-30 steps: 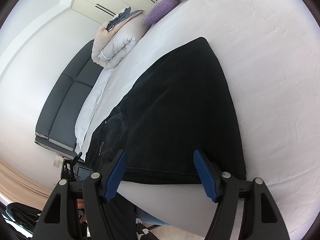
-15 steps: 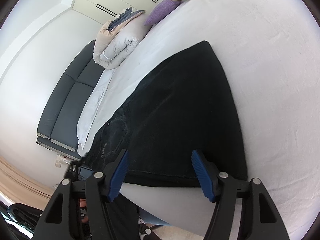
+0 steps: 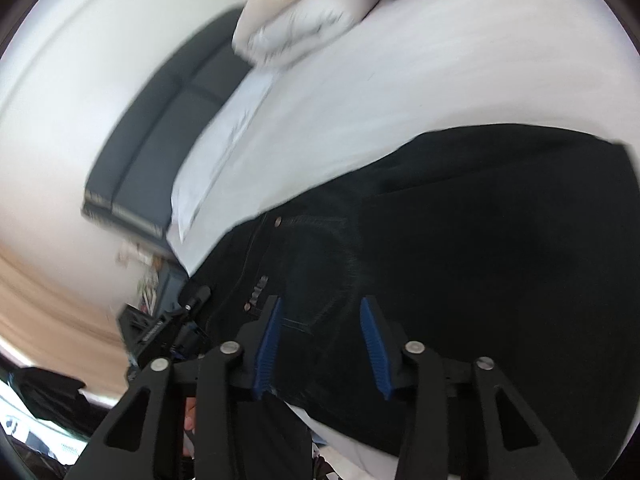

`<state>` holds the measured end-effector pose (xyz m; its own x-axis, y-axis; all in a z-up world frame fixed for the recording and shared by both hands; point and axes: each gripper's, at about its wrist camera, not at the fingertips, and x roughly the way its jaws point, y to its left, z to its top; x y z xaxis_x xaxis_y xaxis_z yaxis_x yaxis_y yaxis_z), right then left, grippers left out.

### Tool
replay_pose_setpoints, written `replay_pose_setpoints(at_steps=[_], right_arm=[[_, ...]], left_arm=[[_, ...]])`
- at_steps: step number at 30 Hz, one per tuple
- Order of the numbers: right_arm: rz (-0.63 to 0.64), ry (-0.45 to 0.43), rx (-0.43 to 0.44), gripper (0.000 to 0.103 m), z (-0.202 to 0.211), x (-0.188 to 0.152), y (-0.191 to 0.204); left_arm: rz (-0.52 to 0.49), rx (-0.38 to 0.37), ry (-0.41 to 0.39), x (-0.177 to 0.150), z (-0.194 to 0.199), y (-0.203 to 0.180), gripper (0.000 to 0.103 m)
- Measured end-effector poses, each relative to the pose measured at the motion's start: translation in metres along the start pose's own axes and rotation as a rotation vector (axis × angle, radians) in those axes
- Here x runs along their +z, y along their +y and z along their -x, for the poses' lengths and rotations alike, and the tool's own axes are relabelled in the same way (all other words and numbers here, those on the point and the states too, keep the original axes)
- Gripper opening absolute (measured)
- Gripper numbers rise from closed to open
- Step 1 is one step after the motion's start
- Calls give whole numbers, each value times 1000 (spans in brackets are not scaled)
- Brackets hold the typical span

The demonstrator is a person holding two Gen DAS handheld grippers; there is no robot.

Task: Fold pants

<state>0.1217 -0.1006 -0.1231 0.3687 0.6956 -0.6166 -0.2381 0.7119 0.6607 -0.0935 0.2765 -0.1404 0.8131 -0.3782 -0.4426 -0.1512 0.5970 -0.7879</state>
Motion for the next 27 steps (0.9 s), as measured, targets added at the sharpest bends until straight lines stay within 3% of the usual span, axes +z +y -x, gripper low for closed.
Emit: replay_pose_setpoints(at_steps=[8,9,10,19,22,23,24,26,27], right_arm=[[-111,146,-60,20,-80,31,-24],[-113,165,-83,5,-86,30,-28],[-116,172,-102,0,-89,28,-34],[-100,138,-90,0,-90,11,-46],[-108,113,-36,0,-79,8,-48],[-129,103,0,12,-70,6,-50],[-152,86,53,44,-58,4,-51],[-189,22,160,81,-30,2,-57],[-204,-12,199,86,-15,0,-61]], left_arm=[[-126,35,-14,3,-4,-32,15],[-151,40,-17,3,-5,-38,15],[-171,42,-19,2,-5,-43,15],[-368,81,-32,-5,-15,-111,14],[-443,76,-21,-11,-22,-139,14],[-496,72,-14,-15,-27,-156,14],[-539,69,-9,-19,-30,-169,14],[-644,56,13,-35,-44,-201,14],[-687,49,27,-45,-51,-213,14]])
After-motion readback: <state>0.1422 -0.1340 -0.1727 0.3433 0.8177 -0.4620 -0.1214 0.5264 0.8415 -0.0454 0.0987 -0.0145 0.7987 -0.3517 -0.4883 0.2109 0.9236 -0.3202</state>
